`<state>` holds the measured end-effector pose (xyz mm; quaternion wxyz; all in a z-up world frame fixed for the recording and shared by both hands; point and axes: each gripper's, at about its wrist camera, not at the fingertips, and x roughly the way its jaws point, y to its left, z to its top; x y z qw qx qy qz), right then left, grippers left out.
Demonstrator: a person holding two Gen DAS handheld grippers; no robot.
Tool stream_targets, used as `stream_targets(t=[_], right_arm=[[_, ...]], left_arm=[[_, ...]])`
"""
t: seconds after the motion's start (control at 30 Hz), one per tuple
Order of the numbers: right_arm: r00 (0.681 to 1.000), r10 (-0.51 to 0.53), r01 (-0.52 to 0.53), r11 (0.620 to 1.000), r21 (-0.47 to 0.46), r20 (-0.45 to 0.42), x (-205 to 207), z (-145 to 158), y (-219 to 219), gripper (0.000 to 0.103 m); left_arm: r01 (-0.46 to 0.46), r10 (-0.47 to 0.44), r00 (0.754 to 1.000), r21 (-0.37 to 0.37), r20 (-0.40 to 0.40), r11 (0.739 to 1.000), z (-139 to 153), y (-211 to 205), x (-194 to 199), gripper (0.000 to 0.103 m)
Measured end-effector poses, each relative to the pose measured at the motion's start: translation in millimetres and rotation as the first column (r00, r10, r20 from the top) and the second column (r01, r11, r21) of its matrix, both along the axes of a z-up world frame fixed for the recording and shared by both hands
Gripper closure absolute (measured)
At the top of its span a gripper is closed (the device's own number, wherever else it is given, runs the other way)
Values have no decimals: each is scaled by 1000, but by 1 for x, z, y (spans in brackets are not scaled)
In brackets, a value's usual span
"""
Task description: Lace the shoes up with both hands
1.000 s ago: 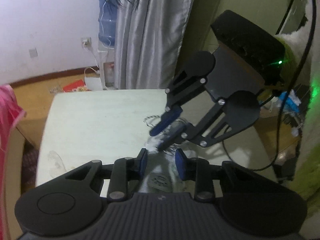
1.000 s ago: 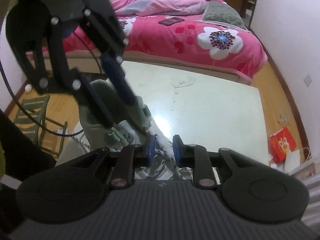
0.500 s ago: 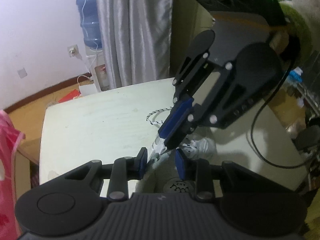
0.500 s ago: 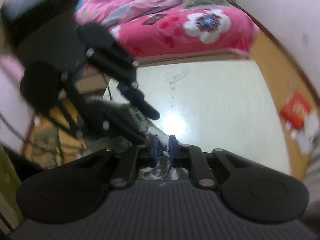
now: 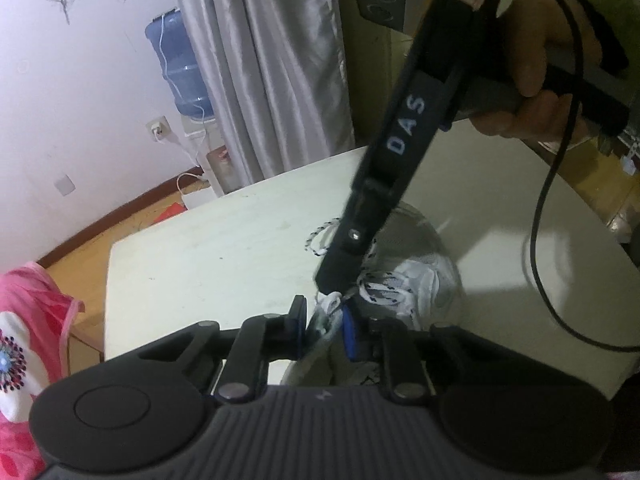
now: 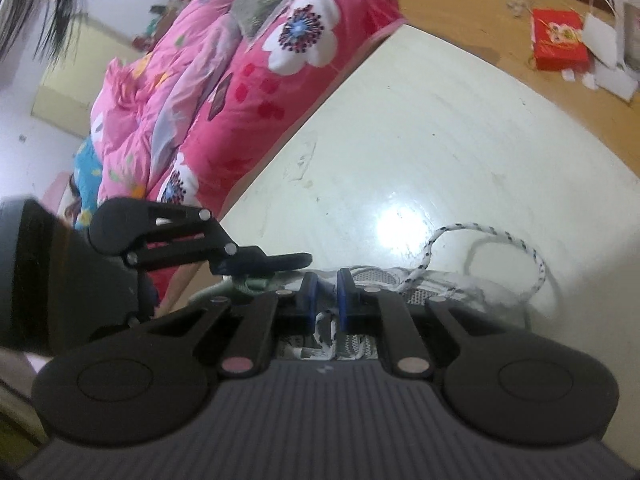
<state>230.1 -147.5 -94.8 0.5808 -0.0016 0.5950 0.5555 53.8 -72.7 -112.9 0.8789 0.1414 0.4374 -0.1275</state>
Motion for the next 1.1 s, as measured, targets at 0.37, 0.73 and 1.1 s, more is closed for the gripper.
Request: stream_targets(t=[0.37, 0.73, 1.1], right_arm=[[944, 149, -176, 982, 67, 293, -4, 33, -5, 90], [650, 530, -607, 793, -48, 545, -31, 32, 12, 92], [600, 583, -669, 741, -55, 547, -32, 38, 14, 94]], left_arm=[[-12, 12, 1000, -20, 3, 1000, 0, 3, -1, 85], [-16, 16, 1000, -28, 0, 999, 1, 5, -2, 85], [-31, 31, 1000, -38, 0, 999, -1, 1, 0, 85]])
